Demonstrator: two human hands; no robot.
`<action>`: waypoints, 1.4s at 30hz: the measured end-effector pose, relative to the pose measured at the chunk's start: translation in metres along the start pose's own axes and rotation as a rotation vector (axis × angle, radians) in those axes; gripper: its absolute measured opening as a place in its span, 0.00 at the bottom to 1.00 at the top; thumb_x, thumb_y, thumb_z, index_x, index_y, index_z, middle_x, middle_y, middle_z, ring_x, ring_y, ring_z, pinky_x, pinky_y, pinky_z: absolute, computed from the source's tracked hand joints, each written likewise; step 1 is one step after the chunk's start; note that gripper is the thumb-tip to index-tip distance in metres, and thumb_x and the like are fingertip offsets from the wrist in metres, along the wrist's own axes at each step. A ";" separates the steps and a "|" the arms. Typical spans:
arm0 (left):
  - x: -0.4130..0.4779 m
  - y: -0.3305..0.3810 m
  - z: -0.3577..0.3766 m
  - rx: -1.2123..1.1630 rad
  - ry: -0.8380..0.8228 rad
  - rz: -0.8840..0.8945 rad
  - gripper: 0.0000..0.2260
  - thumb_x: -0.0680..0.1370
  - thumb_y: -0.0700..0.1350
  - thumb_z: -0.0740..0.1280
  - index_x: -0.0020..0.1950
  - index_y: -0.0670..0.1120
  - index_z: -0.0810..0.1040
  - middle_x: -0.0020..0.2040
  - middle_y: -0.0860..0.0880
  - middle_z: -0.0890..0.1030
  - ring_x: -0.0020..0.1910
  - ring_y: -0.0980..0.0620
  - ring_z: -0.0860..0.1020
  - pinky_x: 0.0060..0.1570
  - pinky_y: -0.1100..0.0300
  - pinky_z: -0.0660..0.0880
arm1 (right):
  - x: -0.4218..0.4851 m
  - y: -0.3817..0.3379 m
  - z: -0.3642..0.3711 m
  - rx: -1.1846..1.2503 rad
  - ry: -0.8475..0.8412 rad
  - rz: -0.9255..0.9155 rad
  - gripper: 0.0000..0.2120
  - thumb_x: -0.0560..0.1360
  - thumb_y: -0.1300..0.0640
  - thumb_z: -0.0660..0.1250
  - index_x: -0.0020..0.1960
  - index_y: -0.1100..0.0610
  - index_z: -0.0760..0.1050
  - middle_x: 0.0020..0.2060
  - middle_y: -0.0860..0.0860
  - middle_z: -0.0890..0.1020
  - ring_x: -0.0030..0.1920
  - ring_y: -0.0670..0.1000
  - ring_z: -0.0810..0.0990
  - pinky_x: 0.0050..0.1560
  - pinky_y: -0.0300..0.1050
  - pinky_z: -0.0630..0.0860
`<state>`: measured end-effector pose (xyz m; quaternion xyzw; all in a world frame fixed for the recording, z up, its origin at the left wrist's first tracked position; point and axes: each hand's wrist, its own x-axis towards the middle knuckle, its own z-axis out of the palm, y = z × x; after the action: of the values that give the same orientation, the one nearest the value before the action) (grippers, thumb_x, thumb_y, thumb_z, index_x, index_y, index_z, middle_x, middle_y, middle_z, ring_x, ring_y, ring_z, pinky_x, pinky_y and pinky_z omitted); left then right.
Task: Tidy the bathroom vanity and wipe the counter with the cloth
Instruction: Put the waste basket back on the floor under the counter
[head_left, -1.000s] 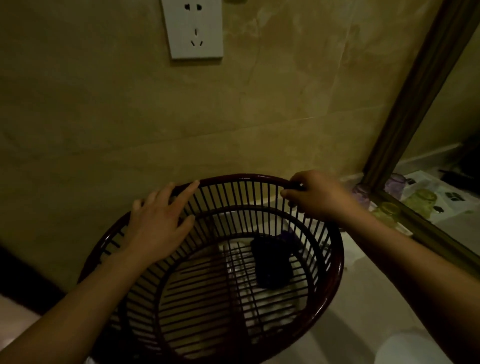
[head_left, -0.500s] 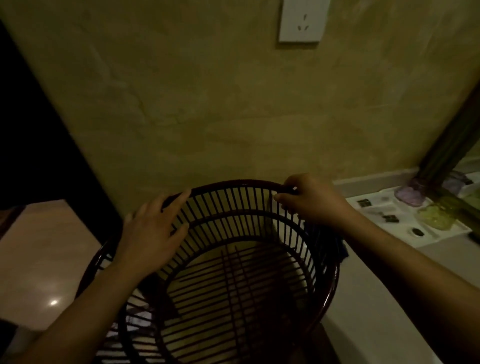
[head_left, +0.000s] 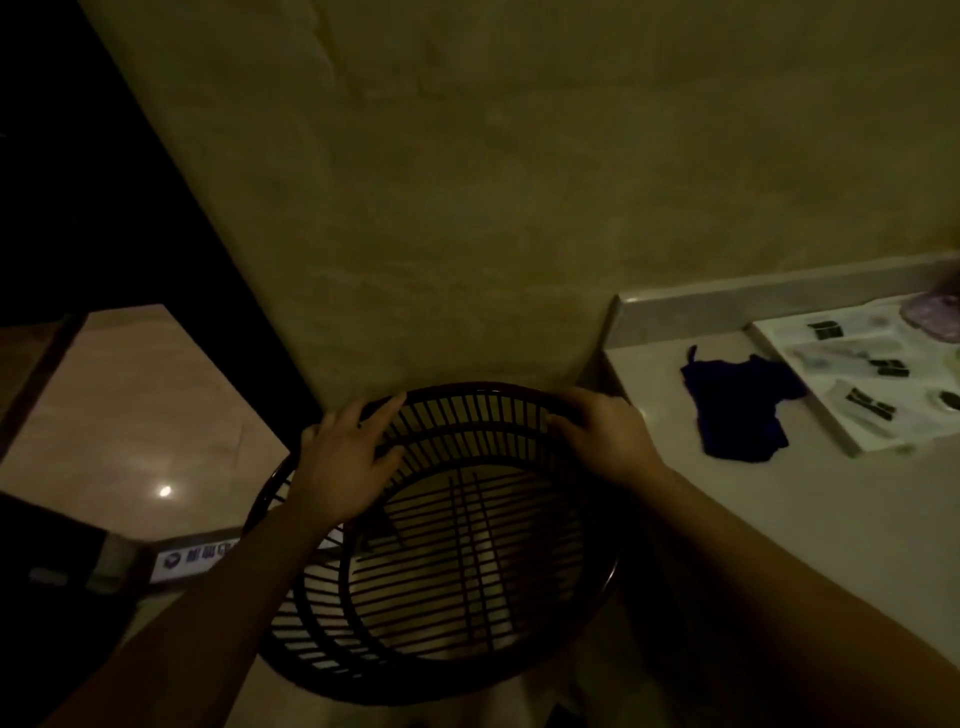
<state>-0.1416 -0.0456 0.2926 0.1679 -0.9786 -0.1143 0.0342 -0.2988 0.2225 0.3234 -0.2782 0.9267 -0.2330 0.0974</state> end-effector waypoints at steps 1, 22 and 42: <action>0.000 -0.003 0.011 -0.021 -0.007 -0.010 0.30 0.75 0.60 0.56 0.78 0.59 0.59 0.73 0.47 0.68 0.67 0.40 0.67 0.60 0.44 0.65 | 0.002 0.006 0.012 0.004 0.000 0.004 0.14 0.77 0.47 0.65 0.61 0.48 0.77 0.50 0.52 0.85 0.51 0.56 0.82 0.47 0.48 0.76; 0.002 -0.095 0.340 -0.031 -0.348 -0.149 0.31 0.78 0.61 0.61 0.77 0.67 0.49 0.77 0.45 0.57 0.74 0.39 0.56 0.69 0.31 0.53 | 0.015 0.154 0.347 0.144 -0.199 0.259 0.20 0.79 0.44 0.61 0.69 0.49 0.72 0.56 0.54 0.83 0.54 0.56 0.82 0.51 0.49 0.78; 0.028 -0.144 0.576 0.018 -0.467 -0.096 0.34 0.78 0.64 0.58 0.77 0.65 0.41 0.80 0.46 0.45 0.77 0.44 0.46 0.71 0.33 0.52 | 0.055 0.271 0.543 0.644 -0.190 0.431 0.14 0.79 0.59 0.64 0.64 0.60 0.74 0.55 0.51 0.78 0.57 0.50 0.76 0.56 0.43 0.70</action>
<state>-0.1822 -0.0644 -0.2995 0.1837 -0.9517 -0.1431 -0.2003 -0.3034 0.1860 -0.2847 -0.0529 0.8303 -0.4590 0.3118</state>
